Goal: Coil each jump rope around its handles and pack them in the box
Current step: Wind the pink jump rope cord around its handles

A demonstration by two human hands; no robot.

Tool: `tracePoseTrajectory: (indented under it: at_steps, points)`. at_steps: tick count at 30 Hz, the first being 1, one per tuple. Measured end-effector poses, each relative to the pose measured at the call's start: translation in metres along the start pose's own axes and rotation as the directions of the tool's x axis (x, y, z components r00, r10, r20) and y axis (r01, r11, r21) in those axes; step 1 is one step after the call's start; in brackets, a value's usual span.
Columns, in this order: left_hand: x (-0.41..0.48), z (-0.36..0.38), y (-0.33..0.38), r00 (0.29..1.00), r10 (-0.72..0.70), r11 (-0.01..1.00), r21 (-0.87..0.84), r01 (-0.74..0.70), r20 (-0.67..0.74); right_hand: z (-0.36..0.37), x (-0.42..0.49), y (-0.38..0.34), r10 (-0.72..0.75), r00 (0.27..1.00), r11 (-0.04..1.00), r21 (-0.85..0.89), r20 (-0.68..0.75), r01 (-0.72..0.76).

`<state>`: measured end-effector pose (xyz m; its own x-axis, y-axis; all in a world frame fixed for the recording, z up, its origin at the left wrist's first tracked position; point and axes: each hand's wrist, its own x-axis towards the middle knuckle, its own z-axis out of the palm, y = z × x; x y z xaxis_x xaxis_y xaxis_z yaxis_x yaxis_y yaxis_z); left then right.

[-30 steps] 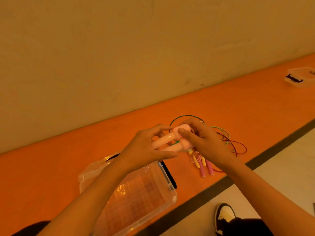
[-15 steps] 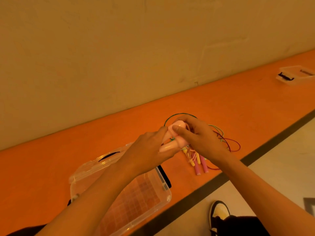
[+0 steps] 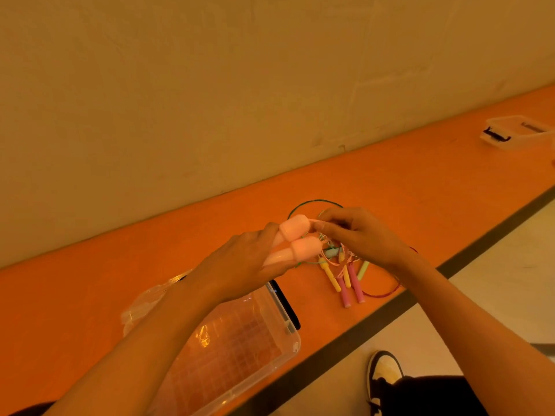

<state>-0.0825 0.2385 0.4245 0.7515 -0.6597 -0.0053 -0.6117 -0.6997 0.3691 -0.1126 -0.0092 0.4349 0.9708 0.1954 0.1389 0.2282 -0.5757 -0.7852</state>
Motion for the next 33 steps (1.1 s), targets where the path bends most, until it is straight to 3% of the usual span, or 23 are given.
tracePoseTrajectory:
  at_steps: [10, 17, 23, 30, 33]
  points:
    - [-0.009, -0.028, -0.021, 0.998, -0.022, 0.996, -0.080, 0.026, 0.054, -0.054, -0.008, 0.020, 0.115, 0.993, 0.993, 0.018, -0.035, -0.115]
    - [-0.020, -0.048, -0.046, 0.996, -0.085, 0.985, -0.157, 0.079, -0.032, -0.071, -0.005, 0.041, 0.107, 0.962, 0.993, -0.014, -0.252, -0.114]
    - [-0.020, -0.043, -0.042, 0.979, -0.181, 0.955, -0.254, 0.152, -0.093, -0.058, 0.000, 0.046, 0.131, 0.963, 0.990, -0.021, -0.235, -0.140]
    - [-0.013, -0.041, -0.035, 0.913, -0.287, 0.899, -0.411, 0.152, -0.291, -0.025, -0.004, 0.060, 0.191, 0.978, 0.981, 0.038, -0.085, -0.188]
    - [-0.007, -0.033, -0.038, 0.886, -0.353, 0.827, -0.543, 0.146, -0.299, -0.011, 0.000, 0.054, 0.159, 0.986, 0.986, 0.052, -0.052, -0.156]
